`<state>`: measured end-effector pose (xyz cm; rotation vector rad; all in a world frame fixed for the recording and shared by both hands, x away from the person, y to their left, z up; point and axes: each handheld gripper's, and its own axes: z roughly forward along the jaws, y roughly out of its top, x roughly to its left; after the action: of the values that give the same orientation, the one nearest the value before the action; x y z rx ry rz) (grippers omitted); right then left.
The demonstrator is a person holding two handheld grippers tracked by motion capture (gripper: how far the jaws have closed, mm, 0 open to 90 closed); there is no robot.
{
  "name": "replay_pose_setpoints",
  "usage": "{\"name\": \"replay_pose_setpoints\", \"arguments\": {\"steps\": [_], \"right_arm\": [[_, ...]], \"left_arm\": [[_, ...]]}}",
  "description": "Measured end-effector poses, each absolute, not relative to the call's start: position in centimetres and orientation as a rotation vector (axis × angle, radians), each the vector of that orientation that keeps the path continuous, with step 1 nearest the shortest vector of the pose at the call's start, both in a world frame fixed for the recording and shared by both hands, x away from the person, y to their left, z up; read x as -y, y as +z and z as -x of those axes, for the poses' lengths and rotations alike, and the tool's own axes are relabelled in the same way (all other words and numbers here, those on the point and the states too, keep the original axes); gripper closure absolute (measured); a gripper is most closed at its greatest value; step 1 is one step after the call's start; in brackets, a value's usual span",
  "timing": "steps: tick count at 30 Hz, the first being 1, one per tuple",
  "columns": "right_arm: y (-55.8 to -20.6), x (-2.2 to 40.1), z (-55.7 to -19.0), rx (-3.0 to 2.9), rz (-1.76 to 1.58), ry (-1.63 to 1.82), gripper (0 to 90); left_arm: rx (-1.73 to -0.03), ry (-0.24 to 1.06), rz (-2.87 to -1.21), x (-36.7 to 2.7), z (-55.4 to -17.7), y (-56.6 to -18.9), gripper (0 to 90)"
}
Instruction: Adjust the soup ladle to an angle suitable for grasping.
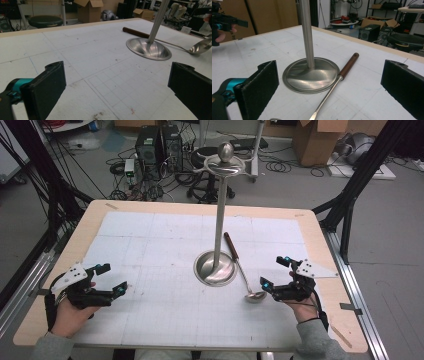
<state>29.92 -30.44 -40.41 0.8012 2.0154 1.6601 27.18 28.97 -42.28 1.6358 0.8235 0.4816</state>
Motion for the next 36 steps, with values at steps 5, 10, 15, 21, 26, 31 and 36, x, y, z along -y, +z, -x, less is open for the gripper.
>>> {"name": "replay_pose_setpoints", "arguments": {"steps": [5, 10, 15, 21, 26, 31, 36], "right_arm": [[-40.4, 30.4, -29.9, -2.014, -0.773, 1.641, 0.4], [-40.3, 30.4, -29.9, -2.005, -0.778, 1.622, 0.6], [-40.0, 30.6, -29.8, -1.997, -0.783, 1.652, 16.1], [-39.6, 30.3, -29.3, -2.002, -0.762, 1.66, 51.7], [-39.1, 30.0, -29.4, -1.989, -0.749, 1.656, 77.4], [-38.9, 29.9, -29.8, -1.988, -0.749, 1.642, 89.3], [-39.2, 29.5, -30.8, -2.048, -0.786, 1.612, 89.4]], "left_arm": [[-0.823, 0.481, -1.642, -28.9, -27.2, -42.3, 2.1], [-0.825, 0.481, -1.648, -28.9, -27.2, -42.3, 2.2], [-0.828, 0.477, -1.655, -28.9, -27.3, -42.4, 2.1], [-0.834, 0.476, -1.659, -28.8, -27.3, -42.5, 2.2], [-0.837, 0.476, -1.665, -28.8, -27.4, -42.5, 2.1], [-0.841, 0.474, -1.671, -28.7, -27.4, -42.6, 2.2], [-0.843, 0.472, -1.673, -28.7, -27.5, -42.6, 2.2]]}}
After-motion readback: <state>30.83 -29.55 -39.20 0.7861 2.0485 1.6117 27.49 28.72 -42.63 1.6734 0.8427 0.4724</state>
